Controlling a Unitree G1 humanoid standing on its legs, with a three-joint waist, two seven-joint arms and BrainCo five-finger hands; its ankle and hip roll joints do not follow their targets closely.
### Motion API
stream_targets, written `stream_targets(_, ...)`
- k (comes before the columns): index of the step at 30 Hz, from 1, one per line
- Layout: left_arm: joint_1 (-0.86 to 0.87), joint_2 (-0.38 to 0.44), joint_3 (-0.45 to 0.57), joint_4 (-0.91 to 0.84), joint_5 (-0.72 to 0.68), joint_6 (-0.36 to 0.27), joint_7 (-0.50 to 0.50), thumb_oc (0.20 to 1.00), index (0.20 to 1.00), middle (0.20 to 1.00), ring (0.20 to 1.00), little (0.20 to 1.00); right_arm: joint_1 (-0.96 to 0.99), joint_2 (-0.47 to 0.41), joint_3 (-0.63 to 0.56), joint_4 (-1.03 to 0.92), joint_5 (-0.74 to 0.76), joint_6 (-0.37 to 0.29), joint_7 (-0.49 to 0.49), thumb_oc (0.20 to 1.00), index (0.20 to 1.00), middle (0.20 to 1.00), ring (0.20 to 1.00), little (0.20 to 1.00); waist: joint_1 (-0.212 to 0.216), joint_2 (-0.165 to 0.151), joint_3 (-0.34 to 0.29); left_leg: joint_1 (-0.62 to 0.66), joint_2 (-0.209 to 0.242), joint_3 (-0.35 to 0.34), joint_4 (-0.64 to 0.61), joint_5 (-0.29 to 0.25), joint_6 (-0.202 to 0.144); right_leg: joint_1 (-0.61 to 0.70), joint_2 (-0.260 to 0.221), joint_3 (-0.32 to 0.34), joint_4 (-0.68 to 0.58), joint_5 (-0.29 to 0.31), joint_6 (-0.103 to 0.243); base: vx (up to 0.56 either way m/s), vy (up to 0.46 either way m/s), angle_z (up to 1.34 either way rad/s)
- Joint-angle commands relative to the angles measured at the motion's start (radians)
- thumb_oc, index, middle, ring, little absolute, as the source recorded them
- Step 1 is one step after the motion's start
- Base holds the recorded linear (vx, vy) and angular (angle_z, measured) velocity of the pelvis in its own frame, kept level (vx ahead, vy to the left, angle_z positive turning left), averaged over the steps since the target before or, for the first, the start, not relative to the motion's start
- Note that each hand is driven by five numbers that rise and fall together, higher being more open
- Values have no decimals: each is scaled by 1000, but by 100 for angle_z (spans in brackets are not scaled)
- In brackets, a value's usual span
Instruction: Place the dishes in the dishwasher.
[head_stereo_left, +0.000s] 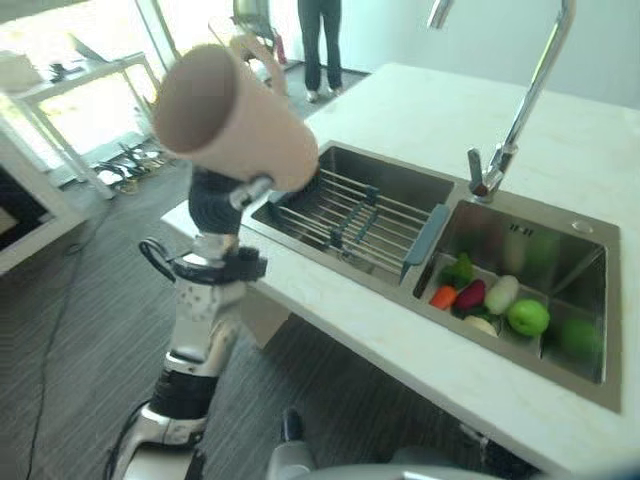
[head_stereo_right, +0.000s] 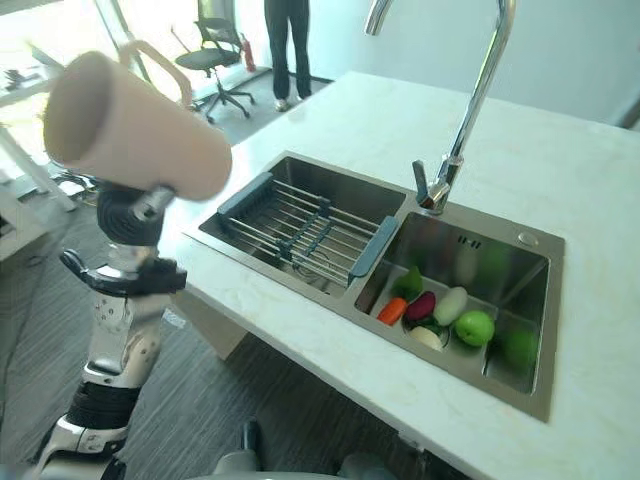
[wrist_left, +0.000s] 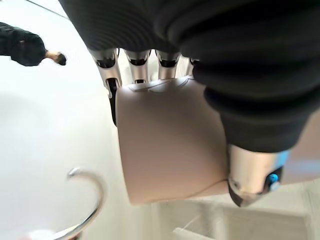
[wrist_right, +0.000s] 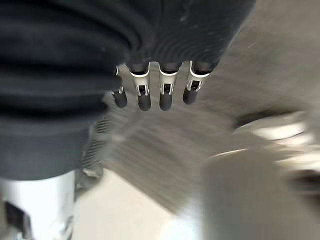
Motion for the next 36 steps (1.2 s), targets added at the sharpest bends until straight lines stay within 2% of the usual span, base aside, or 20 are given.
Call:
stream_targets(1, -92, 23, 48, -40, -97, -30, -56, 200, 200, 200, 200, 200, -73, -32, -82, -14, 29, -68, -8, 1000, 1000, 1000, 1000, 1000, -52, -18, -7, 96, 26, 40, 122, -117, -14, 191, -51, 16, -214, -2, 173, -383, -86, 134)
stream_targets(3, -83, 11, 46, -55, -138, -18, -87, 200, 200, 200, 200, 200, -62, -18, -89, -33, 48, -68, -20, 1000, 1000, 1000, 1000, 1000, -58, -13, -19, 133, 16, 39, 145, -144, -22, 177, -53, -21, -228, 14, 173, -357, 19, 150)
stream_targets(4, -73, -4, 45, -55, -183, -10, -125, 200, 200, 200, 200, 200, -55, -5, -100, -45, 54, -70, -29, 1000, 1000, 1000, 1000, 1000, -65, 5, -35, 188, 11, 47, 103, -158, -38, 161, -54, -74, -238, 26, 172, -304, 142, 132)
stream_targets(9, -32, -19, 26, -65, -227, -13, -172, 200, 200, 200, 200, 200, -48, 13, -112, -100, 56, -31, -34, 1000, 1000, 1000, 1000, 1000, -80, 49, -64, 321, 6, 73, -168, -147, -56, 112, -68, -160, -238, 68, 193, -222, 279, 141)
stream_targets(12, -16, -22, 12, -83, -234, -7, -174, 200, 200, 200, 200, 200, -52, 18, -103, -153, 62, 8, -25, 1000, 1000, 1000, 1000, 1000, -76, 60, -72, 316, -5, 67, -213, -157, -52, 87, -94, -191, -238, 94, 214, -174, 320, 126)
stream_targets(14, -3, -15, 9, -96, -235, -11, -175, 200, 200, 200, 200, 200, -60, 25, -91, -200, 57, 51, -7, 1000, 1000, 1000, 1000, 1000, -67, 69, -69, 285, -16, 62, -213, -155, -45, 70, -121, -221, -238, 117, 237, -183, 488, 113)
stream_targets(15, 13, -3, 25, -117, -257, 10, -185, 200, 200, 200, 200, 200, -71, 41, -79, -236, 47, 84, 23, 1000, 1000, 1000, 1000, 1000, -58, 72, -65, 265, -36, 29, -213, -163, -37, 41, -155, -233, -238, 148, 267, -162, 548, 130)
stream_targets(17, 29, 1, 37, -127, -266, 22, -190, 200, 200, 200, 200, 200, -65, 60, -69, -282, 26, 111, 29, 1000, 1000, 1000, 1000, 1000, -53, 73, -59, 261, -56, 20, -213, -168, -27, 24, -186, -240, -235, 177, 296, -87, 408, 65)
stream_targets(19, 44, -1, 45, -146, -263, 37, -189, 200, 200, 200, 200, 200, -42, 86, -51, -350, 1, 150, 67, 1000, 1000, 1000, 1000, 1000, -48, 69, -51, 255, -81, -6, -213, -180, -11, 1, -213, -245, -221, 198, 314, -77, 342, 5)
stream_targets(21, 42, -6, 34, -151, -242, 41, -181, 200, 200, 200, 200, 200, -28, 104, -18, -390, -41, 162, 103, 1000, 1000, 1000, 1000, 1000, -46, 61, -43, 243, -96, -29, -213, -185, -3, -23, -236, -239, -205, 216, 324, -90, 272, -11)
stream_targets(23, 39, -10, 23, -151, -238, 49, -179, 200, 200, 200, 200, 200, -25, 108, -1, -406, -45, 159, 113, 1000, 1000, 1000, 1000, 1000, -46, 57, -40, 232, -105, -53, -213, -186, 6, -34, -233, -215, -188, 209, 325, -55, 151, -4)
stream_targets(24, 35, -13, 13, -142, -234, 51, -184, 200, 200, 200, 200, 200, -20, 108, 7, -437, -21, 166, 109, 1000, 1000, 1000, 1000, 1000, -55, 55, -35, 226, -117, -89, -213, -188, 21, -45, -206, -146, -151, 187, 322, -29, 96, 9)
stream_targets(25, 34, -13, 12, -140, -234, 51, -184, 200, 200, 200, 200, 200, -20, 108, 7, -440, -19, 167, 111, 1000, 1000, 1000, 1000, 1000, -57, 54, -37, 221, -121, -93, -213, -186, 23, -49, -206, -141, -148, 188, 321, 0, 97, 18)
stream_targets(26, 32, -14, 7, -137, -241, 57, -188, 200, 200, 200, 200, 200, -16, 104, 6, -451, -11, 163, 115, 1000, 1000, 1000, 1000, 1000, -58, 58, -33, 220, -120, -100, -213, -181, 28, -34, -177, -115, -134, 150, 307, 21, 77, 30)
stream_targets(27, 31, -23, -14, -125, -260, 55, -215, 200, 200, 200, 200, 200, 2, 88, -1, -490, 0, 143, 117, 1000, 1000, 1000, 1000, 1000, -71, 60, -31, 209, -137, -148, -213, -166, 41, 8, -108, -6, -145, 94, 271, 26, 78, 42)
stream_targets(28, 31, -24, -20, -123, -259, 48, -221, 200, 200, 200, 200, 200, 7, 83, -4, -507, 11, 146, 115, 1000, 1000, 1000, 1000, 1000, -72, 57, -33, 202, -143, -161, -213, -160, 43, 16, -104, 10, -158, 97, 267, 13, 61, 74)
stream_targets(31, 31, -24, -22, -130, -227, 38, -186, 200, 200, 200, 200, 200, -8, 57, -9, -571, 37, 125, 109, 1000, 1000, 1000, 1000, 1000, -62, 42, -37, 198, -150, -144, -213, -155, 39, 73, -103, -7, -215, 102, 265, -6, -12, 106)
stream_targets(32, 37, -21, -13, -135, -235, 46, -183, 200, 200, 200, 200, 200, -8, 47, -15, -611, 61, 137, 94, 1000, 1000, 1000, 1000, 1000, -62, 42, -38, 198, -149, -139, -213, -152, 37, 84, -102, -4, -227, 104, 266, -7, -21, 22)
stream_targets(34, 57, -19, 11, -144, -245, 65, -185, 200, 200, 200, 200, 200, -14, 44, -39, -664, 80, 108, 83, 1000, 1000, 1000, 1000, 1000, -57, 44, -42, 205, -148, -131, -213, -154, 38, 98, -99, -3, -235, 100, 265, 0, 0, 0)
stream_targets(36, 83, -13, 27, -149, -249, 61, -192, 200, 200, 200, 200, 200, -16, 41, -59, -721, 89, 112, 85, 1000, 1000, 1000, 1000, 1000, -55, 47, -43, 212, -149, -127, -213, -158, 41, 104, -93, 9, -238, 95, 263, 0, -4, -19)
